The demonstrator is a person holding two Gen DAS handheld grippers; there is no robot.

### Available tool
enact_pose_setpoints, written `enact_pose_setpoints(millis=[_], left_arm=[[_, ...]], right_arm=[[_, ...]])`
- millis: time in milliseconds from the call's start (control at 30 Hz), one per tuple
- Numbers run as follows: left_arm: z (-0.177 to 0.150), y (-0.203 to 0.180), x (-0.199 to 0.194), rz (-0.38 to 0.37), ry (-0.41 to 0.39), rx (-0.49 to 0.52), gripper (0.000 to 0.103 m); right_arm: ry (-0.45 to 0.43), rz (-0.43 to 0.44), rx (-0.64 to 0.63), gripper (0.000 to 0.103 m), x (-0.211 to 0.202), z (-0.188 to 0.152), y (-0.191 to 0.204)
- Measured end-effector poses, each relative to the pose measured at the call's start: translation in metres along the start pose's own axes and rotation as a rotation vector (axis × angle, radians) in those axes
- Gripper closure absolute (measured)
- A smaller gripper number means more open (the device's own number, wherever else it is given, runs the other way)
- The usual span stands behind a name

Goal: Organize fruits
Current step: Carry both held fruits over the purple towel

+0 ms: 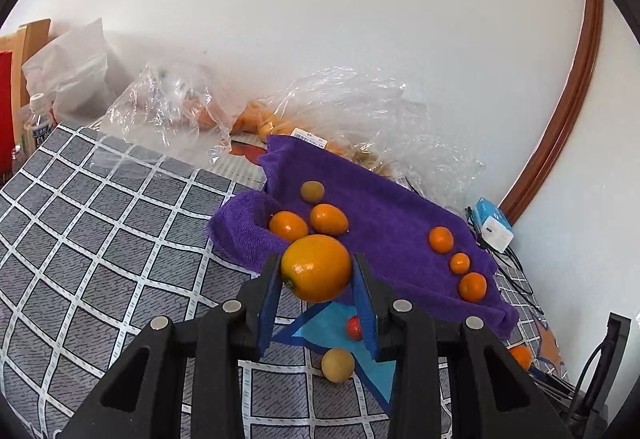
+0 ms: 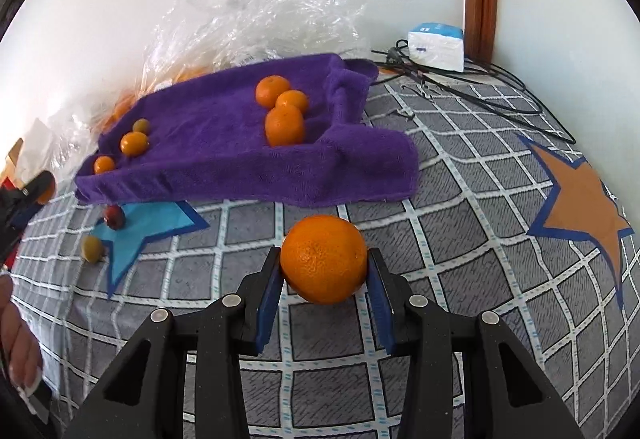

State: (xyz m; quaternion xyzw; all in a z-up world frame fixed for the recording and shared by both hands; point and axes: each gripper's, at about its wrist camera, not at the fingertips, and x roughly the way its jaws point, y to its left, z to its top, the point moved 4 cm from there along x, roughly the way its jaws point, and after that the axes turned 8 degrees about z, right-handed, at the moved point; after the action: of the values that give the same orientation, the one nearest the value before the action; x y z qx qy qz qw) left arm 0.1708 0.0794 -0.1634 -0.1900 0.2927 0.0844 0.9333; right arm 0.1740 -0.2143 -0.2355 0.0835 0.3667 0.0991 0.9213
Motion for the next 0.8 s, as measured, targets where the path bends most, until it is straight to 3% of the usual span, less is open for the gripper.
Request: enact_pose_setpoints(millis=[433,800], left_arm=[[0.004,0.013,-0.002,-0.002,-0.012,-0.051,0.07],[0.026,0.019,-0.009,0.014,0.01,-0.063,0.07]], right_arm=[[-0.118,0.022,-0.05,0.062,-0.045,0.047,0.027],[-0.117,0.035,-0.07,0.062,-0.031,0.079,0.035]])
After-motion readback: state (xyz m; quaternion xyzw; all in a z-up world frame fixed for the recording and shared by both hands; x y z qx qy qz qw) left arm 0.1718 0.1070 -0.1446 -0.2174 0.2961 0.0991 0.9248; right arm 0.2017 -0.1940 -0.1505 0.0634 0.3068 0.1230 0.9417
